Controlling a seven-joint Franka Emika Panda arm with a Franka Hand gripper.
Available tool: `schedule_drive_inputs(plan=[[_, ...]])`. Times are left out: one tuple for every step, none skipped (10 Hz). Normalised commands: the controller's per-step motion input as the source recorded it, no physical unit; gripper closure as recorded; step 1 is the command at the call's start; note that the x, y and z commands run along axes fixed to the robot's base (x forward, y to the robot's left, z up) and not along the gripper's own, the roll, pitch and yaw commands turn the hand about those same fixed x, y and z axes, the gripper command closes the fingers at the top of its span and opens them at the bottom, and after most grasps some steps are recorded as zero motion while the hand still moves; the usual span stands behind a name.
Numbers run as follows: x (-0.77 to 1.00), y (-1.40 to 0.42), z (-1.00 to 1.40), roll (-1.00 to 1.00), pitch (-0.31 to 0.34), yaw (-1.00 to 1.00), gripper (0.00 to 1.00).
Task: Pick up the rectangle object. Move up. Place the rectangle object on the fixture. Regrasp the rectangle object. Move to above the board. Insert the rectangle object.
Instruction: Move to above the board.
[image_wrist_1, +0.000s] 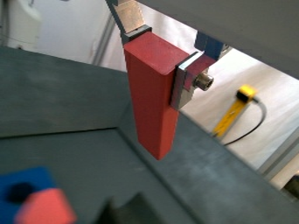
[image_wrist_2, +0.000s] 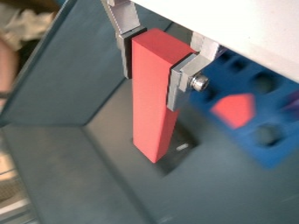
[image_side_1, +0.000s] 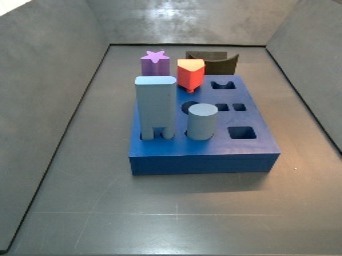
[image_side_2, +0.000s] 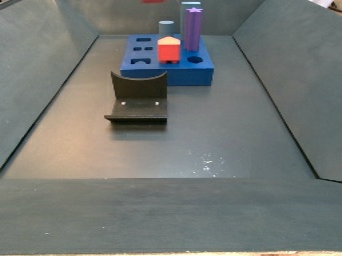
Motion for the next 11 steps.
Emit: schedule_drive_inputs(plan=[[-0.86, -1.00, 0.04, -1.00, -0.042, -0.22, 1.00], [-0.87, -1.00, 0.03, -1.00, -0.035, -0.22, 1.00], [-0.92, -1.00, 0.04, -1.00, -0.027, -0.22, 1.00], [-0.74, -0.78, 0.03, -1.00, -0.023, -0.22, 1.00], [-0.50, -0.48, 0.02, -1.00, -0.019, -0.22, 1.00], [-0.30, -0.25, 0.00, -1.00, -0.005, -0.21, 1.00], [-0.15, -0.10, 0.00, -1.00, 0.009, -0.19, 1.00], [-0.09, -0.04, 0.00, -0.79, 0.005, -0.14, 1.00], [-0.07, -0.01, 0.00, -0.50, -0.006, -0.07, 1.00], [-0.06, 0.00, 0.00, -0.34, -0.014, -0.04, 1.00], [-0.05, 0.00, 0.00, -0.26, -0.018, -0.03, 1.00]])
